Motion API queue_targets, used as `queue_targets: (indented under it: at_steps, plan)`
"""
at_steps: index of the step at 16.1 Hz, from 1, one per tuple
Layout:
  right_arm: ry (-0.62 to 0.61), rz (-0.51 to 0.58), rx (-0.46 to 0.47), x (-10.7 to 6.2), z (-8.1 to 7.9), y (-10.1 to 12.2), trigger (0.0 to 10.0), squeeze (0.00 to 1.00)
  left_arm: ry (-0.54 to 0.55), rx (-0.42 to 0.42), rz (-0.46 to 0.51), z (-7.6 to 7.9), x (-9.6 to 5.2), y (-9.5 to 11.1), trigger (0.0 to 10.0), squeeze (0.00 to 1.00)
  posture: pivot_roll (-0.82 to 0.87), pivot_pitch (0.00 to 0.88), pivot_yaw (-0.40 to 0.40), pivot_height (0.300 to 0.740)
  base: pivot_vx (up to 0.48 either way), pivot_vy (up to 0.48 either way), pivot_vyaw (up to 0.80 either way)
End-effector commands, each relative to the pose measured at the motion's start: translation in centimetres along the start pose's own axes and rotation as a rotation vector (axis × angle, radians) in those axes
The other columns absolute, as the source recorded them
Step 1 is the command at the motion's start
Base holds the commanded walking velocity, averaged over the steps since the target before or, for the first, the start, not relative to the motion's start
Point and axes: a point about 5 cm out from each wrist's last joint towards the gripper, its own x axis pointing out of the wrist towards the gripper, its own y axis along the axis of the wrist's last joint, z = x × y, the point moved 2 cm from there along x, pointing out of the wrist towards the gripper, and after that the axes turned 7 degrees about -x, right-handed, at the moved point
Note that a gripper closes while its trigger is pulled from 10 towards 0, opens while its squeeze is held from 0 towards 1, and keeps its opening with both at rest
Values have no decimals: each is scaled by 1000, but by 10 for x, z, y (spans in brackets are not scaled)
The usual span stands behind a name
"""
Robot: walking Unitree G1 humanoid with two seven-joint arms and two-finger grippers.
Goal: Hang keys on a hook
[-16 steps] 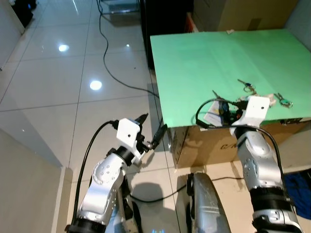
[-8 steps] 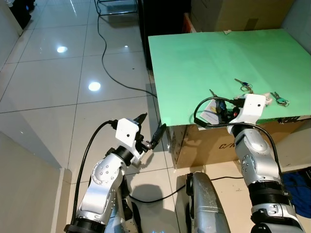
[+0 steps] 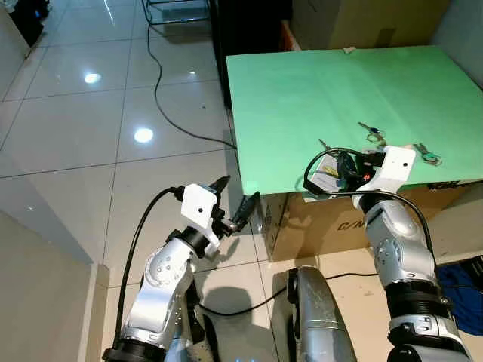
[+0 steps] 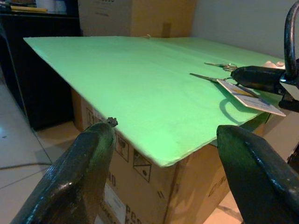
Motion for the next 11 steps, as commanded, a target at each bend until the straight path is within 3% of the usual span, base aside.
queue_targets:
  at_steps: [1,6,9,11]
  plan:
    - [38,-72,16,-2,-7,-16,0,0,-3,-9,1,1,2,-1,10000,0,-206,151,31,588,0,0,0]
    - [71,-77,-17,-7,-7,-17,0,0,2,-26,1,2,4,-3,10000,0,-212,149,24,588,0,0,0]
    - [87,-42,-162,-15,-9,-8,0,0,0,-35,1,3,5,-4,10000,0,-225,149,24,588,0,0,0]
    - [86,-27,-183,-17,-10,-4,0,0,-2,-37,1,4,5,-4,10000,0,-227,149,24,588,0,0,0]
